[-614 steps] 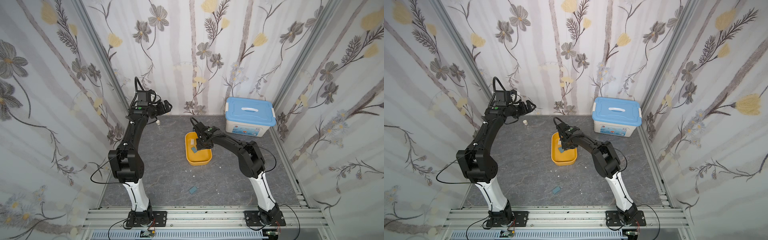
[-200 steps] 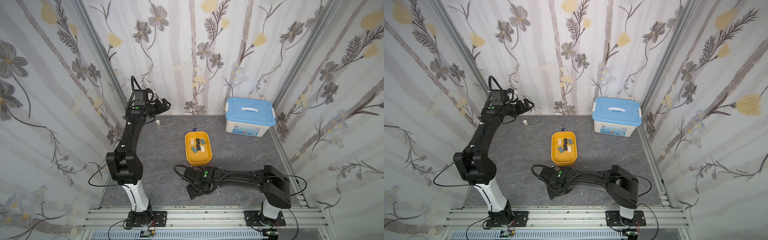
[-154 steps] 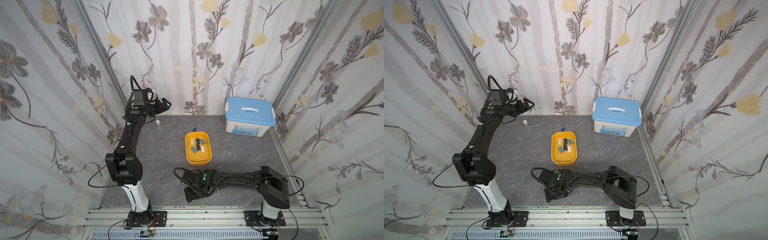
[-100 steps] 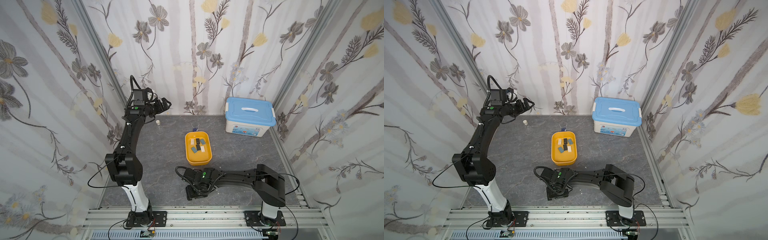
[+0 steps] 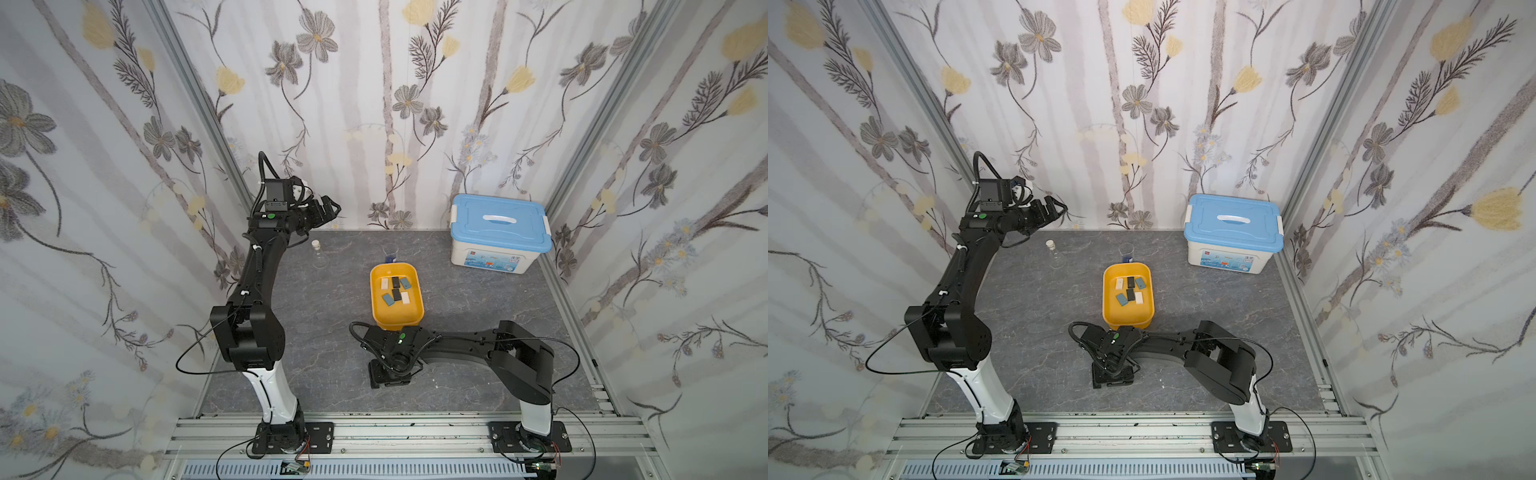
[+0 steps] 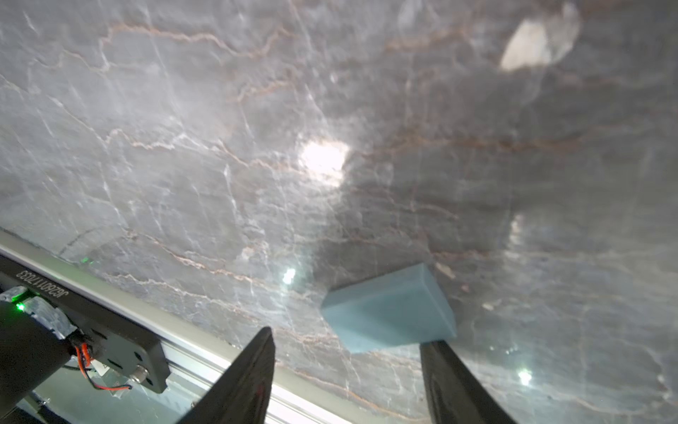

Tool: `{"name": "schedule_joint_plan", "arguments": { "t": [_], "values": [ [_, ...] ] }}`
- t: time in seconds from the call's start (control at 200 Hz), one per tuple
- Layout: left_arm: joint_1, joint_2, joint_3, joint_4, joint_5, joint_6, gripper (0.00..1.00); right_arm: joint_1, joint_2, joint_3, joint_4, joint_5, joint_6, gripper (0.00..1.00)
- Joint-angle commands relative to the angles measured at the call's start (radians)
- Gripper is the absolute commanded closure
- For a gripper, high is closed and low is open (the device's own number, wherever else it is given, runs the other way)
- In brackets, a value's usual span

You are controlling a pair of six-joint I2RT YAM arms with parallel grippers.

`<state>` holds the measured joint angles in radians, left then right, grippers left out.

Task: Put the eraser in the storage box
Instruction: Pick up the eraser from the center of the board.

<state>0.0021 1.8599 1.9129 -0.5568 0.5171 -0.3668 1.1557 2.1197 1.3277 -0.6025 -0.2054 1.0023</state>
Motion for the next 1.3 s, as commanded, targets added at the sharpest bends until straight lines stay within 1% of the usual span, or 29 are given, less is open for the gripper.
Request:
{"name": "schedule_joint_plan", "arguments": {
  "t": [0.0, 0.2, 0.37, 0.495, 0.624, 0.719, 0.834, 1.039, 1.124, 1.294],
  "values": [
    [0.004, 0.001, 0.003, 0.031, 0.017, -0.003, 0.00, -0.005, 0.026, 0.042, -0.024, 0.037, -0.032, 0.35],
    [0.008, 0.001, 0.002, 0.034, 0.022, -0.005, 0.00, -0.005, 0.069, 0.096, -0.073, 0.066, -0.065, 0.35],
    [0.009, 0.004, 0.000, 0.034, 0.021, -0.006, 0.00, 0.008, 0.075, 0.104, -0.115, 0.101, -0.082, 0.37],
    [0.009, 0.002, -0.003, 0.033, 0.021, -0.005, 0.00, 0.020, 0.088, 0.122, -0.145, 0.132, -0.092, 0.42],
    [0.009, 0.000, -0.002, 0.034, 0.020, -0.006, 0.00, 0.044, 0.130, 0.185, -0.207, 0.179, -0.112, 0.46],
    [0.009, -0.001, -0.005, 0.034, 0.020, -0.005, 0.00, 0.052, 0.145, 0.200, -0.223, 0.195, -0.115, 0.52],
    [0.009, -0.002, -0.005, 0.033, 0.018, -0.004, 0.00, 0.056, 0.148, 0.202, -0.241, 0.214, -0.115, 0.65],
    [0.009, -0.003, -0.007, 0.034, 0.018, -0.004, 0.00, 0.062, 0.145, 0.203, -0.243, 0.232, -0.117, 0.82],
    [0.010, -0.003, -0.008, 0.034, 0.017, -0.004, 0.00, 0.068, 0.133, 0.206, -0.244, 0.252, -0.116, 0.86],
    [0.009, -0.005, -0.008, 0.034, 0.014, -0.001, 0.00, 0.062, 0.078, 0.227, -0.247, 0.315, -0.107, 0.86]
  ]
}}
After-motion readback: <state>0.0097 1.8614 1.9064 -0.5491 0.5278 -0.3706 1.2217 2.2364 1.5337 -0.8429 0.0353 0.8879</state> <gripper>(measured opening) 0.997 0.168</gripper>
